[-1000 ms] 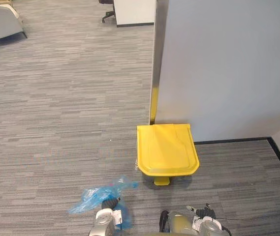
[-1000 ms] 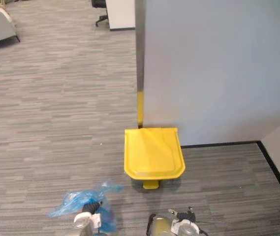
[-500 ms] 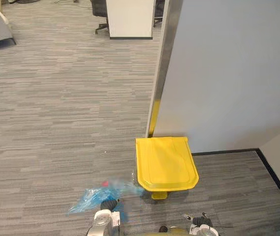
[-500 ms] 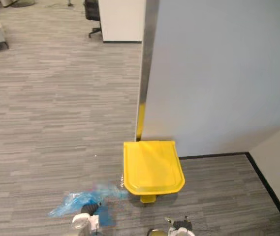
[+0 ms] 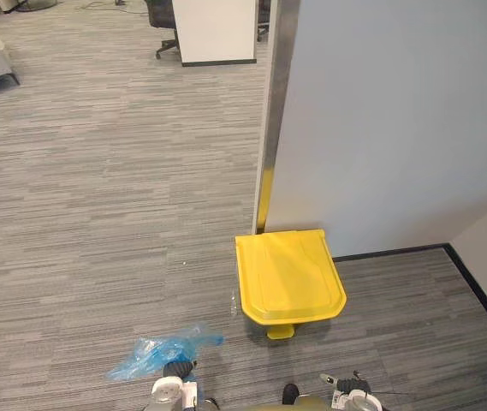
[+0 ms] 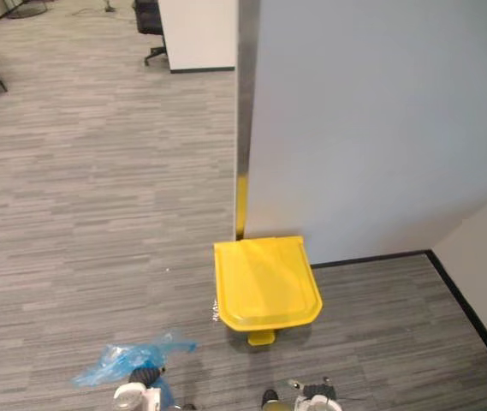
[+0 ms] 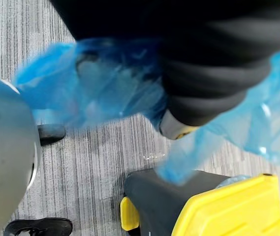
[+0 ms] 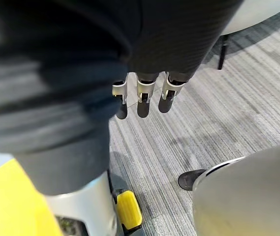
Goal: Gather rubbish on tea table into small bin, then transfer packed bag to large trash can.
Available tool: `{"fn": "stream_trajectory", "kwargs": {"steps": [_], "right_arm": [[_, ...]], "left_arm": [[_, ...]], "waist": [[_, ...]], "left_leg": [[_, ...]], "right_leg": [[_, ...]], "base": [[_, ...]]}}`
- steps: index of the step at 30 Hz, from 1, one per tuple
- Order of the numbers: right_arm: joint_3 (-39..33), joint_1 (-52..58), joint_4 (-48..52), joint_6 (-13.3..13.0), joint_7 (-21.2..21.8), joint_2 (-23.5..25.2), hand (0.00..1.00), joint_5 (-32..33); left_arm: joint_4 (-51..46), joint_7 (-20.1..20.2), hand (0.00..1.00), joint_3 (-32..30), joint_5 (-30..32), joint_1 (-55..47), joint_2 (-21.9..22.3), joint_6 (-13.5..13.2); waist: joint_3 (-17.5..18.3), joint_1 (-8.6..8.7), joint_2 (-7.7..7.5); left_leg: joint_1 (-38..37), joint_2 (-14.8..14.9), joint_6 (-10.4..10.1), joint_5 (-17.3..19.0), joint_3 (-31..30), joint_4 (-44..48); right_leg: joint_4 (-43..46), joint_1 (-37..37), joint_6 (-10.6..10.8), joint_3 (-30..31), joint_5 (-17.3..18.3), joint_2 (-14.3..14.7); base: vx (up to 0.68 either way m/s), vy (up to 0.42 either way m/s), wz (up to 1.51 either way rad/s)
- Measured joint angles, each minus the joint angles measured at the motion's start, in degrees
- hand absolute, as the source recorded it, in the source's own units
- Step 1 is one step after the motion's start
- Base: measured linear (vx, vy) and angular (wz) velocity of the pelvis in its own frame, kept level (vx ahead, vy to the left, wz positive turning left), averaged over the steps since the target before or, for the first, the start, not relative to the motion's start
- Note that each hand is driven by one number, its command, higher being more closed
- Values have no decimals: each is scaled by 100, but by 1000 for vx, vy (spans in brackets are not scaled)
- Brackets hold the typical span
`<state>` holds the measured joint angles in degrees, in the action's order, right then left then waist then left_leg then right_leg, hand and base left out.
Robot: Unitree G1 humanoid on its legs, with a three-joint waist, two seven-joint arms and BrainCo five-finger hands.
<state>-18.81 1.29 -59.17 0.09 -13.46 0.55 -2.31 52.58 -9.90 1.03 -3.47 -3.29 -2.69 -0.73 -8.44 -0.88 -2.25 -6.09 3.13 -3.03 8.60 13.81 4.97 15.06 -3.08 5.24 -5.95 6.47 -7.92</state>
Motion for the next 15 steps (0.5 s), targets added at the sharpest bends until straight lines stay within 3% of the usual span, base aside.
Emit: {"fn": "stream_trajectory", "kwargs": {"steps": [1,2,3,4,6,8,9,10,11,12,15], "right_arm": [[-23,-34,26,-34,1,69,0,8],[-54,-29,164,-59,4,68,0,8],[-74,-29,237,-86,10,81,0,0],[-68,-53,229,-88,7,75,0,2],[-3,-97,230,-90,-2,119,0,-2],[4,-193,228,-90,-4,151,0,1],[4,-202,224,-85,-7,166,0,-6],[-21,-214,229,-73,-3,162,0,-13],[-8,-310,236,-72,-9,65,0,-50],[-27,-347,305,-77,-9,27,0,-52],[-69,-313,442,-75,-7,29,0,-118]], "left_arm": [[-16,-1,100,-37,0,79,57,-9],[-18,-1,100,-110,-1,103,91,-11],[-15,-6,100,-189,-5,142,153,-11],[-14,-21,100,-188,-4,162,157,-13],[-9,-12,100,-179,-3,205,148,-17],[-10,-12,100,-188,-3,275,150,-21],[-10,-12,100,-190,-2,294,152,-26],[17,-12,100,-203,-2,366,191,-35],[14,-10,100,-221,-2,452,300,-75],[14,-12,100,-221,0,526,351,-112],[8,-5,100,-232,14,600,394,-127]], "waist": [[-94,4,-31],[-176,15,38],[-223,29,29],[-240,6,21],[-287,-44,-38],[-381,-73,-163],[-405,-77,-229],[-448,-110,-188],[-557,-150,33],[-636,-136,138],[-678,-135,216]], "left_leg": [[-104,-48,115,131,-121,31],[-203,-19,143,165,-184,86],[-200,126,171,301,-214,338],[-213,191,176,361,-217,419],[-212,384,73,550,-240,632],[-212,353,-44,812,-252,949],[-215,313,-134,1012,-308,1177],[-248,343,-219,1202,-354,1382],[-286,510,-281,1289,-368,1439],[-305,560,-302,1312,-453,1402],[-488,667,-231,1263,-682,1177]], "right_leg": [[805,-237,166,2,66,-133],[1384,-579,208,-40,107,-145],[1744,-856,63,-161,234,-116],[1690,-946,32,-280,268,-87],[674,-1240,-68,-617,-70,5],[-22,-1290,-37,-584,-251,1],[-3,-1226,-4,-555,-117,-27],[52,-1171,96,-540,-162,-5],[227,-1183,126,-580,-56,122],[329,-1194,81,-628,-31,166],[702,-1215,-53,-750,264,249]], "base": [[-67,40,7],[-37,40,11],[31,21,11],[64,7,13],[98,-29,13],[263,-159,15],[304,-217,12],[312,-181,0],[302,-162,6],[321,-153,22],[216,-103,20]]}}
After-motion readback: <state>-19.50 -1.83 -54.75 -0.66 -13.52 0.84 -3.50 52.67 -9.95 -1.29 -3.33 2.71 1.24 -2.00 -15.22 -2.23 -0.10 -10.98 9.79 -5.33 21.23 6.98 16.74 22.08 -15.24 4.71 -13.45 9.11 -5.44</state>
